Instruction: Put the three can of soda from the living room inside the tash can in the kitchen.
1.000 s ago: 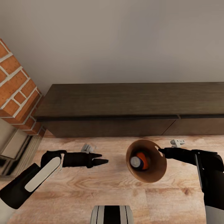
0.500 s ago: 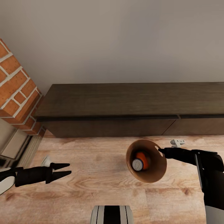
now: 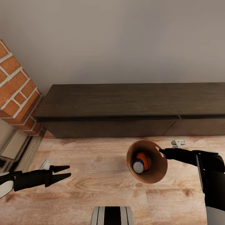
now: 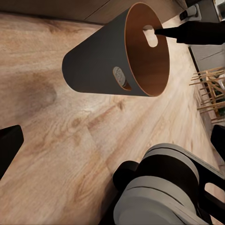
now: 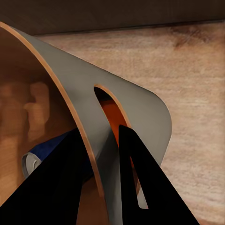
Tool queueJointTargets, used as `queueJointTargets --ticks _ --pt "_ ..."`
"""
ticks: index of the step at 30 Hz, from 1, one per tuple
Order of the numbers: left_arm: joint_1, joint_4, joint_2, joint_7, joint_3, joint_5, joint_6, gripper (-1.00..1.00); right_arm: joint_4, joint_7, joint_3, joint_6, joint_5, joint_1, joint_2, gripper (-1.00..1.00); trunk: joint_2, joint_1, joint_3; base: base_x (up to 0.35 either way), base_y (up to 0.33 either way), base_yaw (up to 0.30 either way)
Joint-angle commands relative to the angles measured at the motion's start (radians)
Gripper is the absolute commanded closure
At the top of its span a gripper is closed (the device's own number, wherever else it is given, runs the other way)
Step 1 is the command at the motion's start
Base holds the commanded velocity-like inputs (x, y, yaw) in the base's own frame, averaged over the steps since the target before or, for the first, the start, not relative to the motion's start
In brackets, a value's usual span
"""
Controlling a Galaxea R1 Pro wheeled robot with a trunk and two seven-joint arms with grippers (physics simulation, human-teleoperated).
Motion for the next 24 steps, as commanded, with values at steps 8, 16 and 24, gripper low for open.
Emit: queueJointTargets --ticks 8,16,24 --pt "0.0 0.001 -0.007 0.024 0.0 0.0 0.004 -1.0 0.0 0.001 0.0 0.013 -0.023 0.0 0.0 1.0 0.0 0.0 0.012 0.0 0.0 0.0" --pt "0.0 0.002 -0.009 0.035 0.0 0.0 0.004 -1.0 0.0 0.002 0.0 0.013 -0.023 0.0 0.0 1.0 0.0 0.0 0.024 0.0 0.0 0.01" --pt "0.0 0.002 -0.009 0.035 0.0 -0.001 0.004 -1.0 0.0 0.002 0.0 0.013 -0.023 0.0 0.001 1.0 0.0 0.0 0.037 0.0 0.0 0.065"
